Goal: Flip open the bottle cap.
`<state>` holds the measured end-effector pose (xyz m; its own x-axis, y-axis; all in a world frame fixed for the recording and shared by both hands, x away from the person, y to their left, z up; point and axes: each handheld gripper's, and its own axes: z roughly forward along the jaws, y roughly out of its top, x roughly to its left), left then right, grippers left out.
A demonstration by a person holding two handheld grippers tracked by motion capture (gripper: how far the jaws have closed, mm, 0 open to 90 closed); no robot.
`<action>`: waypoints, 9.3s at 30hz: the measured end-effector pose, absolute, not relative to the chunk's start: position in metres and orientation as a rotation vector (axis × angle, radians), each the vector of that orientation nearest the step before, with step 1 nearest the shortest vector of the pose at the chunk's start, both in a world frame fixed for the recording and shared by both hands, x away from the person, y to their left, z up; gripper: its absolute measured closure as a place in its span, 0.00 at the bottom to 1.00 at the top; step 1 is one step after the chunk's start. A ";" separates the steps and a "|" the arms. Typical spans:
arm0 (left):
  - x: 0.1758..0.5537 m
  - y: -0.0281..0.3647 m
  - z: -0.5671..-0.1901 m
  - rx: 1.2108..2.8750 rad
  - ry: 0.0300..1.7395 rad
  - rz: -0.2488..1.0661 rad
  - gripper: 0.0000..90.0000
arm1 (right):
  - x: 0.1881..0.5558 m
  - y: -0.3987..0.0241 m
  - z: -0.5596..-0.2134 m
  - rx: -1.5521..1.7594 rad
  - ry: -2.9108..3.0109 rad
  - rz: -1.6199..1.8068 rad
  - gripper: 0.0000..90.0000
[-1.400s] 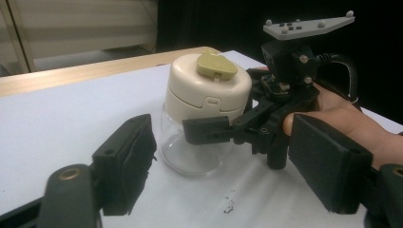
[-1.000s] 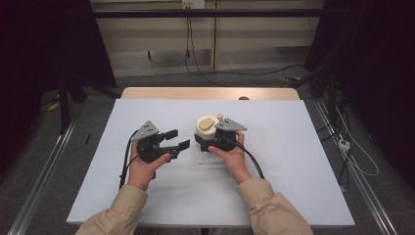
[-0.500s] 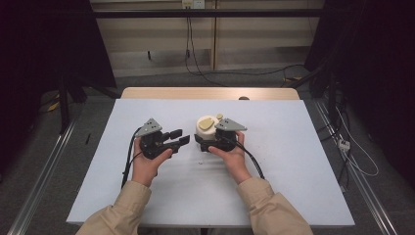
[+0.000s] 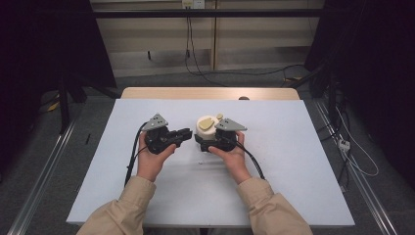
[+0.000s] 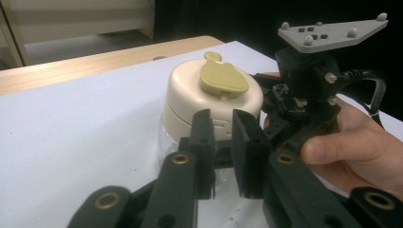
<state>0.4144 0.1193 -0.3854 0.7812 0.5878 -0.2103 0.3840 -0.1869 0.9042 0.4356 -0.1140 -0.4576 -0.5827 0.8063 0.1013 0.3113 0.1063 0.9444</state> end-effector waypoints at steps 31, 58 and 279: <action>0.423 0.097 -0.385 1.885 0.750 0.207 1.00 | 0.436 -0.114 -0.458 1.086 1.949 1.485 0.07; 0.427 0.088 -0.383 1.928 0.752 0.241 1.00 | 0.436 -0.115 -0.457 1.089 1.952 1.485 0.07; 0.393 0.153 -0.408 1.871 0.823 0.230 0.13 | 0.382 -0.162 -0.442 1.136 2.044 1.444 0.04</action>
<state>0.3933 0.1529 -0.4078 0.7465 0.6331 -0.2046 0.4354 -0.2323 0.8698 0.3822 -0.1619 -0.4416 -0.5948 0.7929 0.1326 0.3899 0.1402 0.9101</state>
